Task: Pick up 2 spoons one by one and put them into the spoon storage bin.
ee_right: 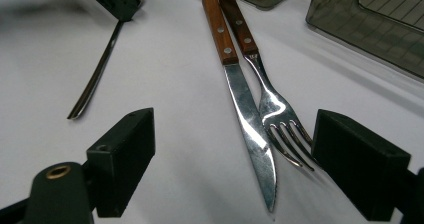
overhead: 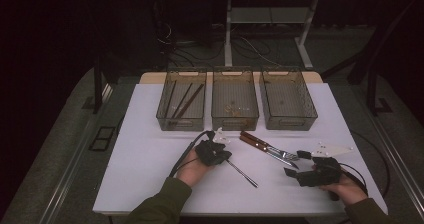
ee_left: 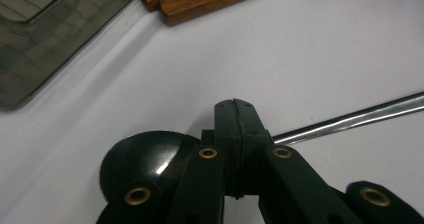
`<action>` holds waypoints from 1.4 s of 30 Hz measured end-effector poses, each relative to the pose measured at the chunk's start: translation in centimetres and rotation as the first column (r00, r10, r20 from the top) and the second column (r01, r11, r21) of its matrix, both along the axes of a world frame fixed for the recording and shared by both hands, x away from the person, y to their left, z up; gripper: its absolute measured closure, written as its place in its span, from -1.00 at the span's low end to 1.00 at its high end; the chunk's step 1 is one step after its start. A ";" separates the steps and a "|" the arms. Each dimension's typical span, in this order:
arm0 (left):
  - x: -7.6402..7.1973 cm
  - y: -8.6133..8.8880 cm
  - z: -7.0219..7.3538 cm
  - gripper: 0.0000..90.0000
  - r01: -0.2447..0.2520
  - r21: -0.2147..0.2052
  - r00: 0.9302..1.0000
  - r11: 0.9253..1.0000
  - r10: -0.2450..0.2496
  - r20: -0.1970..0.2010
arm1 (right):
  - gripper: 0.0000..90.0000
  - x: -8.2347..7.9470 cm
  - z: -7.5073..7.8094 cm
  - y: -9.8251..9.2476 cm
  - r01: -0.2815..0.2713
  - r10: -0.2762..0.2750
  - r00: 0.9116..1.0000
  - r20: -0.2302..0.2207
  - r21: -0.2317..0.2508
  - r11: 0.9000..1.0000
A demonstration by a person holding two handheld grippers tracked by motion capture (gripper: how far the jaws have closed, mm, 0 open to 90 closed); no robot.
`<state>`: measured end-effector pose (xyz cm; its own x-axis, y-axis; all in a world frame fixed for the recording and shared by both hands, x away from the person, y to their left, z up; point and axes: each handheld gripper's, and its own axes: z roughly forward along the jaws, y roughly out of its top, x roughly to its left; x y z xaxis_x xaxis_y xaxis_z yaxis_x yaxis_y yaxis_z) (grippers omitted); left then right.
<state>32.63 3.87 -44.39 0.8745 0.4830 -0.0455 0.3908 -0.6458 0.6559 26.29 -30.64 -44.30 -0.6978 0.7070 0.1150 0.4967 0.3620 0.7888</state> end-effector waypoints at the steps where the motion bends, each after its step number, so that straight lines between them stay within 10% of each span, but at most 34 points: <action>1: 0.0 0.1 0.1 1.00 0.011 0.010 1.000 1.000 -0.011 0.005 | -0.61 0.0 0.0 0.0 -0.001 0.001 1.000 0.002 0.000 1.000; 20: -1.9 1.8 0.4 0.99 -0.003 0.020 0.999 1.000 0.004 -0.039 | -0.61 0.0 0.0 0.1 -0.005 0.005 1.000 0.004 -0.003 1.000; 32: -1.0 6.1 1.4 0.10 -0.149 -0.096 0.989 0.984 0.147 -0.027 | -0.61 0.0 0.0 0.1 -0.012 0.012 1.000 0.005 -0.007 1.000; 42: -0.5 6.0 0.1 0.20 -0.139 -0.043 0.988 0.989 0.136 -0.069 | -0.61 0.0 -0.1 0.2 -0.014 0.014 1.000 0.005 -0.014 1.000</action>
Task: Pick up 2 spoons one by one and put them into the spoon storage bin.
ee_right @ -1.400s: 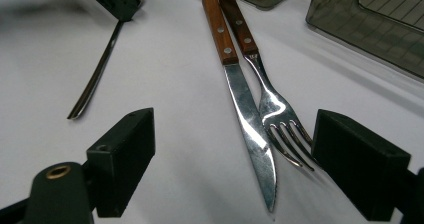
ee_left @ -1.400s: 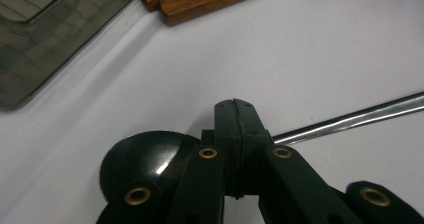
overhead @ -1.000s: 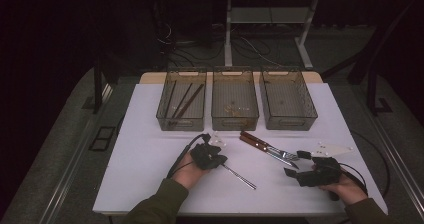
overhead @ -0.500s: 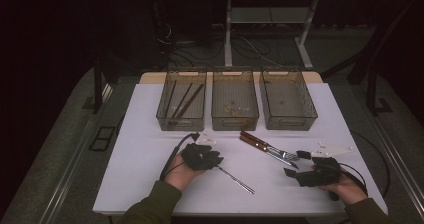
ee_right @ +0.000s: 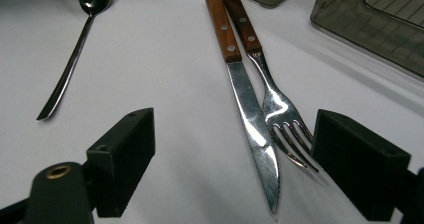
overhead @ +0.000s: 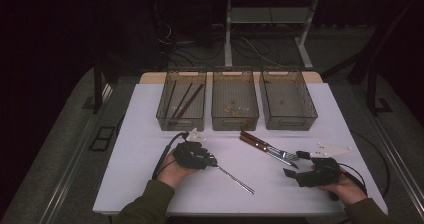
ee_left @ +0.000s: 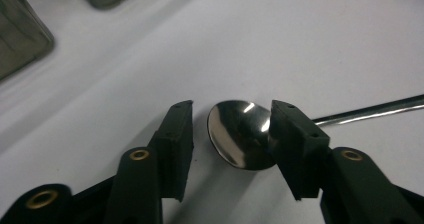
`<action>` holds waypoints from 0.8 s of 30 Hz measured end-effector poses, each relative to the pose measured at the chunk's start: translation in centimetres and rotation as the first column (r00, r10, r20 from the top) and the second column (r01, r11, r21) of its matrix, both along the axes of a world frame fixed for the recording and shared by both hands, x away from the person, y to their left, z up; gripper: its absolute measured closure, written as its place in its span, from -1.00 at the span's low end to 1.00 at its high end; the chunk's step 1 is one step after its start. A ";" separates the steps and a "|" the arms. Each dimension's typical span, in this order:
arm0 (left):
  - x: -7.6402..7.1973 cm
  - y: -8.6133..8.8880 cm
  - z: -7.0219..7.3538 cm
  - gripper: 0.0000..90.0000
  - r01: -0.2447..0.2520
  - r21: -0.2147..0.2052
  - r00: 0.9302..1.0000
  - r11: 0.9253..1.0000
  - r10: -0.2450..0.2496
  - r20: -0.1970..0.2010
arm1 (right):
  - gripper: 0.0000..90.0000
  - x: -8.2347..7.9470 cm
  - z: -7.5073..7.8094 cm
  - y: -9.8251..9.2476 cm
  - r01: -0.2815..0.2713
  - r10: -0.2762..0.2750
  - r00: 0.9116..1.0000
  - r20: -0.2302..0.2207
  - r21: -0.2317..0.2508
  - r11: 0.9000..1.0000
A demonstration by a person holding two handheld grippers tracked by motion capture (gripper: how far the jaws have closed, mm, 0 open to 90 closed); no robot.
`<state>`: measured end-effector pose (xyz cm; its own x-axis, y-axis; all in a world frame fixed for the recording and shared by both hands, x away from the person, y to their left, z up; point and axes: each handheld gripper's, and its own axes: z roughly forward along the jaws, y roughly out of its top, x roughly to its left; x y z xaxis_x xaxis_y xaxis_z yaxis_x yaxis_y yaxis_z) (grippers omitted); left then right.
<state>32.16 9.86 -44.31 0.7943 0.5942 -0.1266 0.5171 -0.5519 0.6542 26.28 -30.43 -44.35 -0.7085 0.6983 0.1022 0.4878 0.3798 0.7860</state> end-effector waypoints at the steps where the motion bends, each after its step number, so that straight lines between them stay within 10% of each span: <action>1: 0.0 0.0 0.0 0.22 0.000 -0.008 1.000 1.000 0.000 0.000 | -0.61 0.0 0.0 0.0 -0.001 0.001 1.000 0.001 0.000 1.000; 18: 0.1 1.0 0.1 0.78 0.040 -0.097 0.998 0.994 -0.044 -0.043 | -0.61 0.0 0.0 0.1 -0.004 0.004 1.000 0.001 -0.003 1.000; 24: 0.0 1.1 0.5 0.86 0.071 -0.176 0.995 0.982 -0.082 -0.057 | -0.61 0.0 0.0 0.1 -0.006 0.006 1.000 0.002 -0.003 1.000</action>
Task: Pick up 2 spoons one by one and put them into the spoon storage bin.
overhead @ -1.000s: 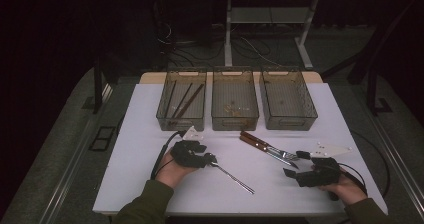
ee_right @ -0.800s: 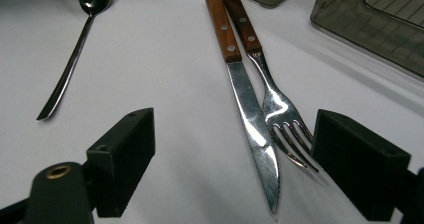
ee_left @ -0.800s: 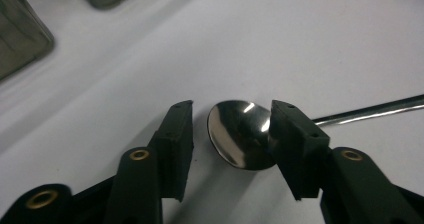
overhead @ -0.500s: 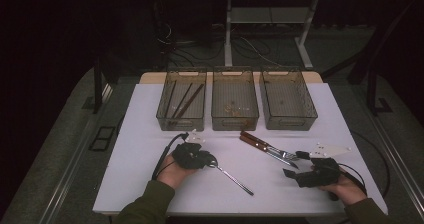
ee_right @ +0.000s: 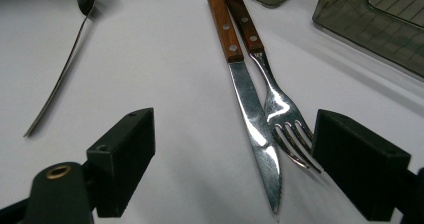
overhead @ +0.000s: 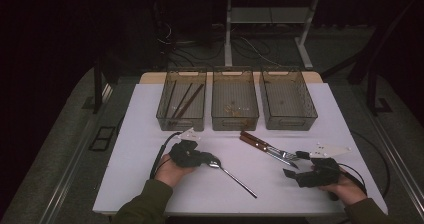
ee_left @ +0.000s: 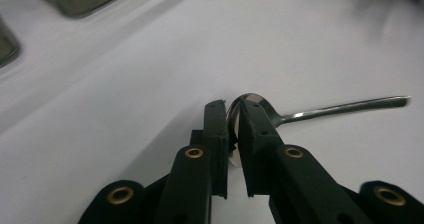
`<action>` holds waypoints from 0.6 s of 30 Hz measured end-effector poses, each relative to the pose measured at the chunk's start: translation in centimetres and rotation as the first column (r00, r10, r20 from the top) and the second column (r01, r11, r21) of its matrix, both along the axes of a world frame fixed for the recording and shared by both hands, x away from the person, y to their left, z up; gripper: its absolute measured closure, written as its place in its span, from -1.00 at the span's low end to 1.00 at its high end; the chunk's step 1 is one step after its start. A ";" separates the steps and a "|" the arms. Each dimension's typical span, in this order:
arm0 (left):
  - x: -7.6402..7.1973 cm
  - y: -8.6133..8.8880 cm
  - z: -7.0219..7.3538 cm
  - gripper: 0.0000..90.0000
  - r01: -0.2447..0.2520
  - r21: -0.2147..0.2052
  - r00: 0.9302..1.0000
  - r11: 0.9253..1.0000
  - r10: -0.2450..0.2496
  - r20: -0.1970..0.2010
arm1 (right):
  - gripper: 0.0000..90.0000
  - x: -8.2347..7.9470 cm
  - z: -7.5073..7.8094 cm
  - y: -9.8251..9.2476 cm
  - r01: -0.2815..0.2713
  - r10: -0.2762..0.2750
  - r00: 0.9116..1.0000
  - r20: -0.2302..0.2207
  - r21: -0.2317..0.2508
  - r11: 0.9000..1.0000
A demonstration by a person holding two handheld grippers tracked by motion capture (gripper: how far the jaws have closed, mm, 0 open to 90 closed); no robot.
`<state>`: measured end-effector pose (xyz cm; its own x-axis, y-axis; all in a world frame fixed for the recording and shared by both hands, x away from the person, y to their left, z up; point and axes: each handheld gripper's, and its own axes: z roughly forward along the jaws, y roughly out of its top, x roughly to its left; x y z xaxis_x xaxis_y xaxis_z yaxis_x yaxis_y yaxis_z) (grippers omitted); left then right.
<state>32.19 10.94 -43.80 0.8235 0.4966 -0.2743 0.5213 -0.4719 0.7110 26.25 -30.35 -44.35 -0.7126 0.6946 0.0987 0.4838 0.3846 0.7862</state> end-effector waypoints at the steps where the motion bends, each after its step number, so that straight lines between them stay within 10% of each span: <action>1: 0.0 0.1 0.1 0.87 -0.001 -0.016 1.000 1.000 0.001 -0.002 | -0.61 0.0 0.0 0.0 0.000 0.000 1.000 0.000 0.000 1.000; 6: -0.1 0.6 0.8 0.95 -0.016 -0.127 1.000 0.992 0.014 -0.017 | -0.61 0.0 0.0 0.0 0.000 0.000 1.000 0.000 0.001 1.000; 18: -0.5 0.9 2.6 0.96 -0.072 -0.175 0.991 0.982 0.090 0.099 | -0.61 0.0 0.0 0.0 0.001 -0.001 1.000 -0.004 0.001 1.000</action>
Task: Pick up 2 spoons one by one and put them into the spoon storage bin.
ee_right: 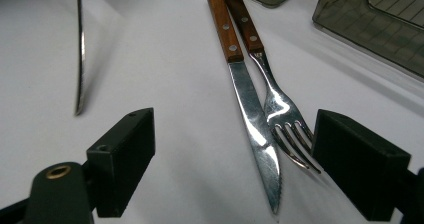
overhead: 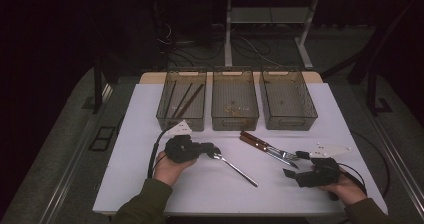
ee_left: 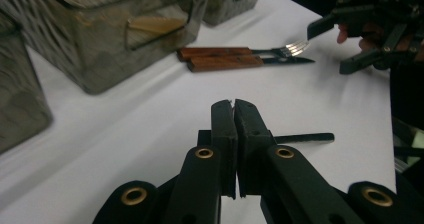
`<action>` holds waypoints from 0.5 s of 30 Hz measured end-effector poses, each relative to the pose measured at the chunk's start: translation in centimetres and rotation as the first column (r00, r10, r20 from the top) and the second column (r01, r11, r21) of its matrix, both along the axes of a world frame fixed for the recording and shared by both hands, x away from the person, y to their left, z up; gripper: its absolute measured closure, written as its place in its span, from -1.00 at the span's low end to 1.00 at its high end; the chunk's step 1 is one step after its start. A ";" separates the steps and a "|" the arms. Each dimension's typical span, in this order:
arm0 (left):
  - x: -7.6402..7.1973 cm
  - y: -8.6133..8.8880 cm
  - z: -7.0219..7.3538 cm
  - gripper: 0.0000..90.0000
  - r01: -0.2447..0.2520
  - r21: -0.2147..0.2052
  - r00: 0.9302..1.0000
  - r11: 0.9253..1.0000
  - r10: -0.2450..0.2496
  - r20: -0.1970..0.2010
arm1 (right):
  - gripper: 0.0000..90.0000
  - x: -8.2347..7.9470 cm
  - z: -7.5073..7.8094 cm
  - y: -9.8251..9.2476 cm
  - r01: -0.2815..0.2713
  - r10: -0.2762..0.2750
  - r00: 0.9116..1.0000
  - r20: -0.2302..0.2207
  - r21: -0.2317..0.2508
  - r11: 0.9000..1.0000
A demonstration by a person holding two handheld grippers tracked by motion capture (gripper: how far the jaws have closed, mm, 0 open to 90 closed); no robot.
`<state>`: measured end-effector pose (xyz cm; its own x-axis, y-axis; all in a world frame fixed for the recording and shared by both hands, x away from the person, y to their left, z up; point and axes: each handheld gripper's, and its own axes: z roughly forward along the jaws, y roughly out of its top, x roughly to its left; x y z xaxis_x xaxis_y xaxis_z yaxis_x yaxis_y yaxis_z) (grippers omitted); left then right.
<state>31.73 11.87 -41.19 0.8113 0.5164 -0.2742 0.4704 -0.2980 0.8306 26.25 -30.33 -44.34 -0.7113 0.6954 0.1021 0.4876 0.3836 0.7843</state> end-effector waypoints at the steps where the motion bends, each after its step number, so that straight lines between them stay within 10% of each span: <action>1: 0.0 0.0 0.1 0.97 -0.006 -0.003 1.000 1.000 0.006 0.003 | -0.61 0.0 0.0 0.0 0.000 0.000 1.000 0.000 0.000 1.000; 15: 0.6 -0.1 1.2 0.96 -0.030 -0.017 0.998 0.999 0.030 0.050 | -0.61 0.0 0.0 0.0 0.002 -0.002 1.000 0.001 0.001 1.000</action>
